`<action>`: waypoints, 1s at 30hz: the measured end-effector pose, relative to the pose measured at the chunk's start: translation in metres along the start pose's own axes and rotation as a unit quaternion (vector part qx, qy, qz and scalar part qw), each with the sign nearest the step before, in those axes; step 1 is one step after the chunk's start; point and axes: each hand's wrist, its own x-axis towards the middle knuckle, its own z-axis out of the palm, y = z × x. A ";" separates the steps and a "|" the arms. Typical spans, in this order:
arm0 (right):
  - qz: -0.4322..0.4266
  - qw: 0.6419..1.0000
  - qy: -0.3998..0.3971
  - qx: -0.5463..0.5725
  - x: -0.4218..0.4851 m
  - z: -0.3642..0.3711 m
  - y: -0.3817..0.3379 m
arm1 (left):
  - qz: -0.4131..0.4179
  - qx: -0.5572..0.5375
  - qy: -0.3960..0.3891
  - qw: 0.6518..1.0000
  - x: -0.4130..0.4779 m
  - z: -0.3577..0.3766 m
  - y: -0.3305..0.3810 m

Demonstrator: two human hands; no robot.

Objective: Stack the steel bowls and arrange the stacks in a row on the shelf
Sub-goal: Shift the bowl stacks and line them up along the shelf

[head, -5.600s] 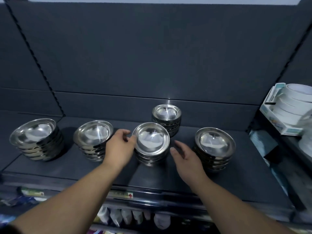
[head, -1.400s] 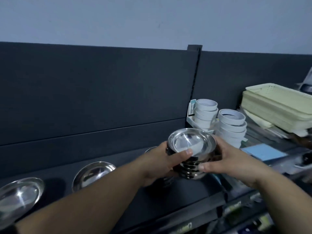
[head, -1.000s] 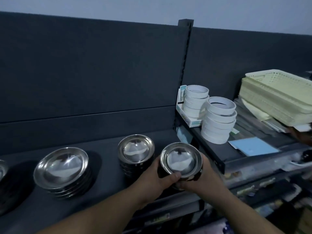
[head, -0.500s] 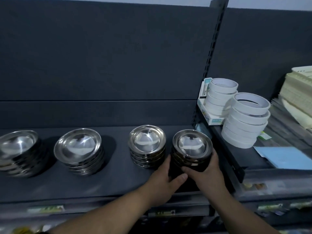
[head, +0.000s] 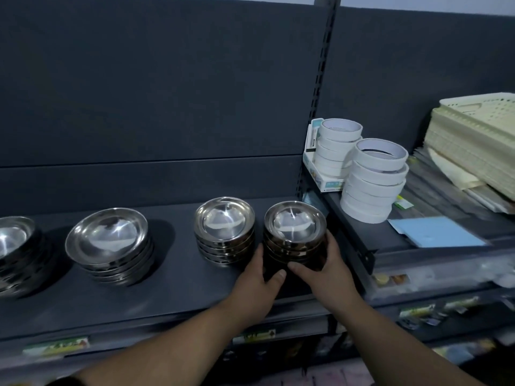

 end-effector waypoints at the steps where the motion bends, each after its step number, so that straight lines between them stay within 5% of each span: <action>1: -0.002 1.000 -0.004 0.005 0.002 -0.002 0.001 | 0.003 -0.002 0.007 1.000 0.000 0.003 0.001; 18: -0.034 0.997 -0.060 0.038 0.026 -0.008 0.026 | 0.007 0.023 0.121 0.992 -0.004 0.034 0.015; 30: -0.042 0.994 -0.085 0.045 0.030 -0.009 0.029 | 0.019 0.043 0.134 0.990 -0.004 0.038 0.016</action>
